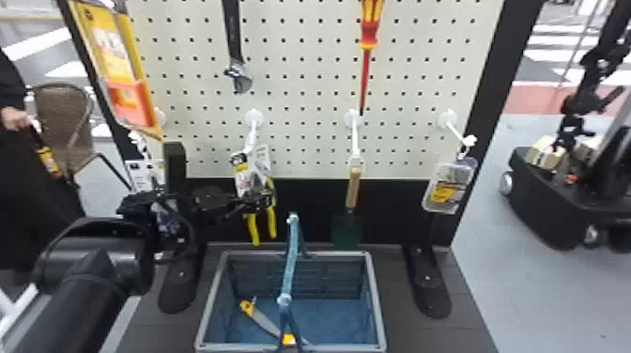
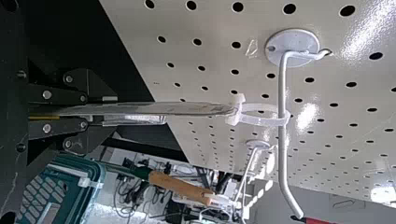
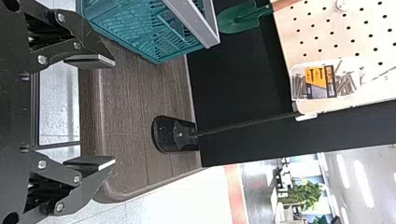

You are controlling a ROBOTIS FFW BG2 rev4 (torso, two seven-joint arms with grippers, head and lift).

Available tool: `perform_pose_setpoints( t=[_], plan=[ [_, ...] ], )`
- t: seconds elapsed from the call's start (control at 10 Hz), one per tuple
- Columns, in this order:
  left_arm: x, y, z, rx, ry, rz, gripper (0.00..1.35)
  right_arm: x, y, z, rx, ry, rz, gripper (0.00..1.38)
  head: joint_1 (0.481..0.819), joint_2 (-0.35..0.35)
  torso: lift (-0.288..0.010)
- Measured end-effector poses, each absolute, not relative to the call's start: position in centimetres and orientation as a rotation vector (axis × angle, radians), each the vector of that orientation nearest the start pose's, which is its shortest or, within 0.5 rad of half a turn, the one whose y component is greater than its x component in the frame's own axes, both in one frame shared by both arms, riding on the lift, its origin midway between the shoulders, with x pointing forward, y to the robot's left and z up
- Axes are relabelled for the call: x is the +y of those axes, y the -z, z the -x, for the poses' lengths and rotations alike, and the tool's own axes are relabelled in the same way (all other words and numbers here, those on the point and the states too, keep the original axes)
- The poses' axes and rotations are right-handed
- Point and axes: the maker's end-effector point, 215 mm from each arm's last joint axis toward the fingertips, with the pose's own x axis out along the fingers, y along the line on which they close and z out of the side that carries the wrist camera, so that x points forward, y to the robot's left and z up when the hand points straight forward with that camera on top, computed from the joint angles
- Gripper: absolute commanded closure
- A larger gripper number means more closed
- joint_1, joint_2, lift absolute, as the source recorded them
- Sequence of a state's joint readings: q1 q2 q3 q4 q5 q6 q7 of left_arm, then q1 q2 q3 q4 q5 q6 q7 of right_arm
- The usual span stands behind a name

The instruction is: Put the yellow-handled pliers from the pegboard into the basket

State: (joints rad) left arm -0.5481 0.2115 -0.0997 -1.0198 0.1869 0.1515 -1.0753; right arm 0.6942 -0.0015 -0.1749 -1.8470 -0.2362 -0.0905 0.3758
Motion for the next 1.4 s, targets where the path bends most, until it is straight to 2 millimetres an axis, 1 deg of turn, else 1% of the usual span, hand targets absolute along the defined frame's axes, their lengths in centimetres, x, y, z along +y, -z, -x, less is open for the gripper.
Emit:
perform_pose_setpoints(
  t=[0.3,0.5,0.8,0.9,1.2,1.3,1.4],
  plan=[
    [11.6,31.0,-62.6,0.159,1.05,0.052,1.21,-25.6,47.6,-33.7,0.276,-0.163,-0.194,0.53,0.549,0.0,-0.1],
    [11.2,29.9,-62.0,0.13,1.056,0.049,1.21,-25.6,47.7,-33.6,0.276,-0.163,-0.194,0.53,0.549,0.0,-0.1],
    [11.1,30.2,-61.1,0.129,1.054,0.06,1.21,-25.6,47.7,-33.6,0.277,-0.163,-0.194,0.53,0.549,0.0,-0.1],
    [11.1,29.7,-60.6,0.117,1.055,0.058,1.21,-25.6,47.7,-33.6,0.278,-0.163,-0.194,0.53,0.549,0.0,-0.1],
    [11.3,26.4,-58.1,0.055,1.037,0.032,1.21,-25.5,47.8,-33.4,0.284,-0.164,-0.193,0.53,0.549,0.0,-0.1],
    [11.1,26.1,-57.2,0.051,1.038,0.041,1.21,-25.5,47.8,-33.4,0.284,-0.164,-0.192,0.53,0.549,0.0,-0.1],
    [11.0,27.0,-56.3,0.063,1.035,0.068,1.21,-25.5,47.7,-33.4,0.284,-0.165,-0.192,0.53,0.549,0.0,-0.1]
  ],
)
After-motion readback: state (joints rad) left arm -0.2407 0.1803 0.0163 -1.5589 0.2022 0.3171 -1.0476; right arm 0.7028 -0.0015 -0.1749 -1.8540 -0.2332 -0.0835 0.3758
